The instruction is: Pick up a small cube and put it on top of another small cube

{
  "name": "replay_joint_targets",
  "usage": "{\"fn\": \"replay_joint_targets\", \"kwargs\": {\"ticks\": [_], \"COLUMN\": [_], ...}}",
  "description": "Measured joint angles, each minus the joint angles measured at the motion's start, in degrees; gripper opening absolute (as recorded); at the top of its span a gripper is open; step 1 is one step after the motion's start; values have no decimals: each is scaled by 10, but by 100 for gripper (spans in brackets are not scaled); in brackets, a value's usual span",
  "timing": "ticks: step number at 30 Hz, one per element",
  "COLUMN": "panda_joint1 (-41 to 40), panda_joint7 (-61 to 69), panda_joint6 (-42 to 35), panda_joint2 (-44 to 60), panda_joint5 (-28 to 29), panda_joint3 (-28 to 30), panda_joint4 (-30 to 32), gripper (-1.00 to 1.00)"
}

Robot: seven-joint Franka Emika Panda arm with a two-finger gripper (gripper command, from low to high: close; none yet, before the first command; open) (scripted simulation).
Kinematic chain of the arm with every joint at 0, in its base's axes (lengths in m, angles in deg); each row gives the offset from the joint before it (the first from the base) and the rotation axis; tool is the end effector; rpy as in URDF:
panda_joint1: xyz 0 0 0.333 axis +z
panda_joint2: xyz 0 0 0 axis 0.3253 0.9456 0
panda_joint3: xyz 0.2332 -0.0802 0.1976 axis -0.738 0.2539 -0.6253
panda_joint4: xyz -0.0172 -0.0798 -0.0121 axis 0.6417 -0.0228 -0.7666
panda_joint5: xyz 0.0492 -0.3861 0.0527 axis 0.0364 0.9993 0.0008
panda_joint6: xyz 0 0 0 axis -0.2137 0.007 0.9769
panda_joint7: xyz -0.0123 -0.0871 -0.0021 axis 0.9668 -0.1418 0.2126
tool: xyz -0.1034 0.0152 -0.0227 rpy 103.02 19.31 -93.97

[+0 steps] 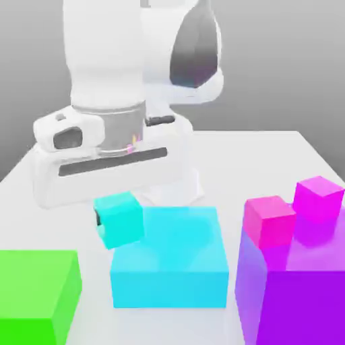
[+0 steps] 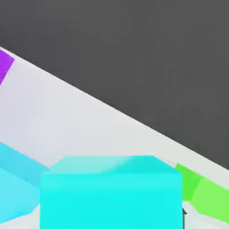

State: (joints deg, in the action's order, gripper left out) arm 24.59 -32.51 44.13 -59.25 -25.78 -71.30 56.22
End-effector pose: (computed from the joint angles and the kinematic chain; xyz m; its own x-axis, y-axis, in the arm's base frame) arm 0.4922 -0.0213 0.4004 0.9635 -0.2633 0.0486 -0.2633 -0.9647 -0.0052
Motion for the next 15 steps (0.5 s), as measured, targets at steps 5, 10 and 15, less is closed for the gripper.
{"fn": "replay_joint_targets", "kwargs": {"ticks": [5,10,15], "panda_joint1": [47,76,77], "panda_joint7": [-82,-113,-114], "panda_joint6": [-94,-80,-45], "panda_joint2": [-28,-15,-2], "panda_joint5": [-8,-27,-27], "panda_joint3": [-70,-108,-110], "panda_joint4": [-65,-38,-14], "gripper": [-100,-100,100]}}
